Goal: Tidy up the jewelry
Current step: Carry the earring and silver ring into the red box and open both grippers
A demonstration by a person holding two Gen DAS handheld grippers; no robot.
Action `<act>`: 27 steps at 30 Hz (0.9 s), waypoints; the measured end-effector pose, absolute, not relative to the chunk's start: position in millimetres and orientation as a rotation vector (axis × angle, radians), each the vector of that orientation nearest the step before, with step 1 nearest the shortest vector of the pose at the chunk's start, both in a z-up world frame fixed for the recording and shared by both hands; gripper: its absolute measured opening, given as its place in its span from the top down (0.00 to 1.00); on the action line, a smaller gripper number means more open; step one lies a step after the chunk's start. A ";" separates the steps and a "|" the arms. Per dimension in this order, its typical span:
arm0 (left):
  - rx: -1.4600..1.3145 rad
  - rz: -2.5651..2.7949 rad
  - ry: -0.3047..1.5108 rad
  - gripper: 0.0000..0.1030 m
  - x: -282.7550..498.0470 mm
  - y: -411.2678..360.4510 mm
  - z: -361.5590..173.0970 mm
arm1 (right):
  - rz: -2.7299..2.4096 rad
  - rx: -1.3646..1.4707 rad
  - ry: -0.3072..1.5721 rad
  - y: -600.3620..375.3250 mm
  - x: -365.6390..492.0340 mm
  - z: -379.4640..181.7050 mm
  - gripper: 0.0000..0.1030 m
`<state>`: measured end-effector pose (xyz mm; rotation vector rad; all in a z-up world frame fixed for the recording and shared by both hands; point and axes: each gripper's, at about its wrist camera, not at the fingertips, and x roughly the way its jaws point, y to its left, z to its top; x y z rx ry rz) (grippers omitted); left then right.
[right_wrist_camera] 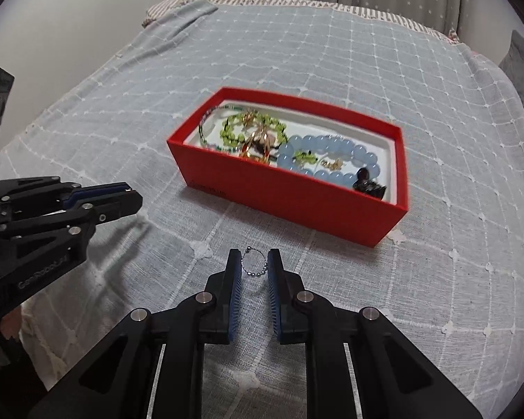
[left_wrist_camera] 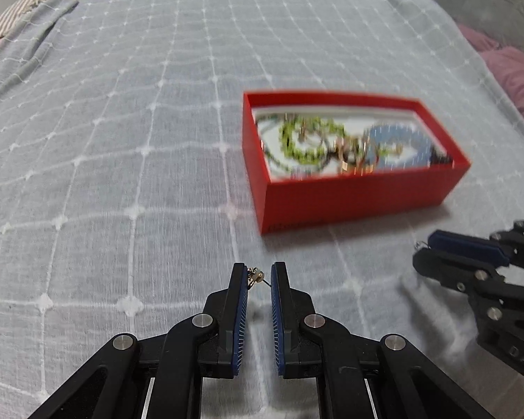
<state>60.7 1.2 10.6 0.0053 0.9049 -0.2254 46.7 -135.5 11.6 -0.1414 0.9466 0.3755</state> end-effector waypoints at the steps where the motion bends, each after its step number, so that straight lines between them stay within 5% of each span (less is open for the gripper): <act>1: -0.006 -0.227 0.895 0.92 62.1 1.0 13.2 | 0.374 -0.129 0.936 -138.4 46.7 16.7 0.85; 14: -0.105 -0.271 0.781 0.92 104.7 -19.0 29.6 | 0.286 -0.044 0.789 -163.7 72.9 54.8 0.85; 27: -0.091 -0.246 0.792 0.90 134.0 -30.4 12.2 | 0.242 -0.087 0.795 -167.6 106.6 34.2 0.84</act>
